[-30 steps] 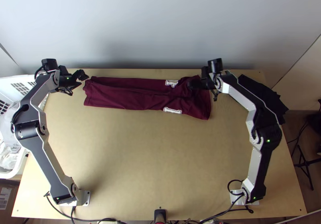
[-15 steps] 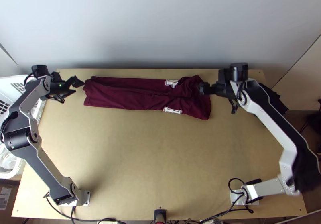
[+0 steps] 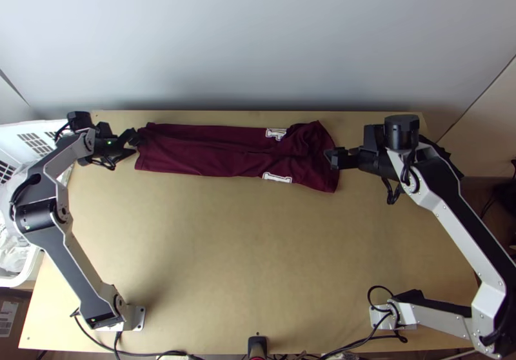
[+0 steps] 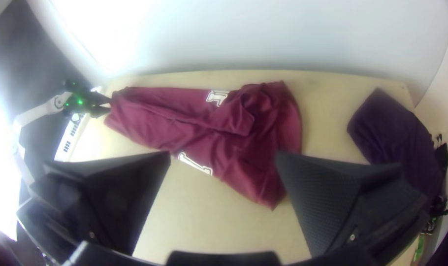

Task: Fold the t-shirt

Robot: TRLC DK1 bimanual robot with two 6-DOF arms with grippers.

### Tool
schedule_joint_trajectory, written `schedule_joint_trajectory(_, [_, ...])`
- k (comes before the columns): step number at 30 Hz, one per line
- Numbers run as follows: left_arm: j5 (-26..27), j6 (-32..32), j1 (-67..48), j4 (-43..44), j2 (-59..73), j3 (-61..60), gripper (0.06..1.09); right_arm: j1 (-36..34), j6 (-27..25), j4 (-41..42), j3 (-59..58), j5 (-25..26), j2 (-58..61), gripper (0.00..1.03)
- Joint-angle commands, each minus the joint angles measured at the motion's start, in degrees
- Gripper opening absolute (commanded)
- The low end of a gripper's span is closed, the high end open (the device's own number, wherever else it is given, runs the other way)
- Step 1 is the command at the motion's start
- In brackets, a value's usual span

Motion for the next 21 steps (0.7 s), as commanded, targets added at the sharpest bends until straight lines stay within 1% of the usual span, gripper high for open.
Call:
schedule_joint_trajectory(1, [1.46,-3.31,-2.05,0.79,2.97,3.62,1.02,0.74,0.98,-1.20,-3.20,0.01,-2.75,0.99])
schedule_joint_trajectory(5, [1.37,-4.01,-4.51,0.97,2.62,3.88,1.02,0.83,1.60,-1.11,-4.61,0.01,-3.19,0.99])
schedule_joint_trajectory(6, [1.46,-4.54,-4.95,1.06,2.71,4.05,1.00,0.83,1.68,-1.20,-4.70,0.01,-3.28,0.99])
schedule_joint_trajectory(7, [1.81,-5.06,-5.30,1.15,2.80,4.14,0.92,1.00,1.68,-1.20,-4.70,0.01,-3.36,0.99])
schedule_joint_trajectory(9, [3.30,-5.68,-5.74,1.15,3.24,4.32,0.80,1.18,1.77,-1.28,-4.78,0.01,-3.45,0.99])
schedule_joint_trajectory(10, [4.10,-5.42,-5.74,1.06,3.15,3.97,0.71,1.18,1.77,-1.37,-4.96,0.01,-3.54,0.99])
schedule_joint_trajectory(11, [4.54,-5.50,-5.74,1.06,3.06,3.70,0.56,1.18,1.77,-1.72,-4.96,0.01,-3.54,0.99])
schedule_joint_trajectory(12, [5.50,-5.33,-5.65,1.06,2.97,3.35,0.22,1.18,1.77,-1.72,-4.96,0.01,-3.72,0.99])
schedule_joint_trajectory(13, [6.29,-5.42,-5.30,0.44,3.06,3.53,0.11,1.09,1.95,-1.72,-4.96,0.01,-3.80,0.99])
schedule_joint_trajectory(14, [6.29,-5.06,-4.77,-0.61,2.80,3.35,0.09,1.09,2.04,-1.72,-4.96,0.01,-4.07,0.99])
schedule_joint_trajectory(17, [6.21,-4.71,-1.43,-1.58,1.92,1.95,0.09,1.18,2.30,-1.72,-5.05,0.01,-4.60,0.99])
schedule_joint_trajectory(21, [6.12,-0.49,3.31,-5.36,-0.89,1.15,0.09,1.27,2.48,-1.63,-5.58,0.01,-4.68,0.99])
